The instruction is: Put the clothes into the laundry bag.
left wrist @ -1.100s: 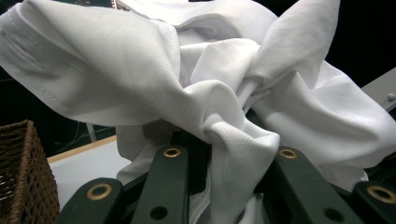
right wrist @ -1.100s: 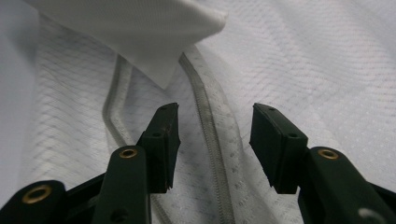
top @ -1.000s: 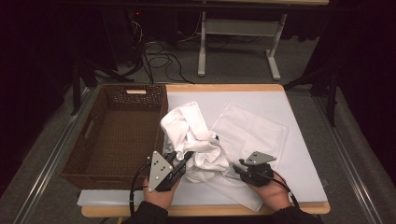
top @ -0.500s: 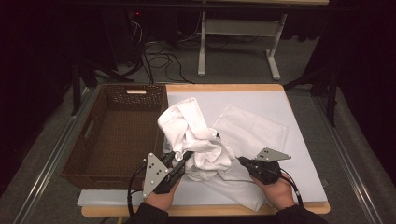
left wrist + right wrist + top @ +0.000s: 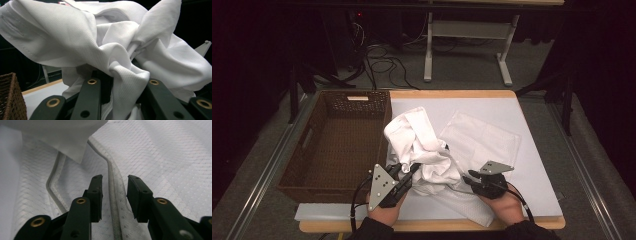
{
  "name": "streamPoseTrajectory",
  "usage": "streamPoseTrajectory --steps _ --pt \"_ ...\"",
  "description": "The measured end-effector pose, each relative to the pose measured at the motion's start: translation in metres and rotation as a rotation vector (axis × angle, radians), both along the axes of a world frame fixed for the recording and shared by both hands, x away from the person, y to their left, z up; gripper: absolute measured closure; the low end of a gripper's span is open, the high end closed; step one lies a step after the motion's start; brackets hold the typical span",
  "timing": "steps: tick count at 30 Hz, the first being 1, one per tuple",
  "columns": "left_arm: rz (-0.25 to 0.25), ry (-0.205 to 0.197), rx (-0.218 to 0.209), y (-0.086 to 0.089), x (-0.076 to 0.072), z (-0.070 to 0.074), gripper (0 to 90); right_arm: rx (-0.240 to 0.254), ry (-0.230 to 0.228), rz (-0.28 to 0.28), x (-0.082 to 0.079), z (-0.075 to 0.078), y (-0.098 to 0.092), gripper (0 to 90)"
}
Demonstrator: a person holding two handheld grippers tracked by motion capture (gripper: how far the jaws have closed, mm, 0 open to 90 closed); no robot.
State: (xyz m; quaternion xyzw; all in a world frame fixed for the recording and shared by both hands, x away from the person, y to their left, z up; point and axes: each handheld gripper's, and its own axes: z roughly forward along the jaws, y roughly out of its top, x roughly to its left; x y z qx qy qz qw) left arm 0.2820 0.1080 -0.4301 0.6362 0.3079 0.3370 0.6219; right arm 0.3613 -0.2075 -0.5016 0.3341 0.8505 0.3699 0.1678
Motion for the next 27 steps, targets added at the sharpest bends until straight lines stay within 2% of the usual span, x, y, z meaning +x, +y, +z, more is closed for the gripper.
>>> streamPoseTrajectory --steps 3,6,8,12,13,16,19,23,26,27 --pt "-0.002 0.001 0.002 0.0 0.0 0.0 75.7 -0.037 -0.011 -0.005 0.0 -0.001 0.002 69.6" --pt "-0.002 -0.001 0.001 0.0 0.0 0.0 75.7 -0.043 -0.007 -0.01 0.001 -0.001 0.0 83.9" --pt "-0.002 0.0 0.0 0.0 0.0 0.0 75.6 -0.019 -0.012 -0.009 0.001 0.001 -0.002 88.1" --pt "0.004 -0.018 0.005 0.001 -0.002 0.005 75.7 0.048 -0.022 -0.014 -0.001 0.008 -0.006 88.8" --pt "0.008 -0.031 -0.01 0.001 -0.003 0.008 75.7 0.063 -0.024 -0.015 -0.001 0.01 -0.007 88.8" --pt "0.002 -0.048 -0.013 -0.002 -0.007 0.011 75.7 0.087 -0.041 -0.016 -0.003 0.014 -0.007 88.8" --pt "0.0 -0.033 0.023 -0.014 -0.009 0.004 75.7 0.096 -0.055 -0.015 -0.003 0.017 -0.008 88.9" --pt "0.004 0.026 0.071 -0.033 -0.005 -0.017 75.8 0.124 -0.07 -0.027 -0.005 0.022 -0.01 89.3" --pt "0.011 0.055 0.119 -0.051 0.0 -0.032 75.8 0.141 -0.086 -0.029 -0.005 0.027 -0.013 89.4" --pt "0.011 0.055 0.119 -0.051 0.0 -0.032 75.7 0.141 -0.086 -0.029 -0.005 0.027 -0.013 89.4"
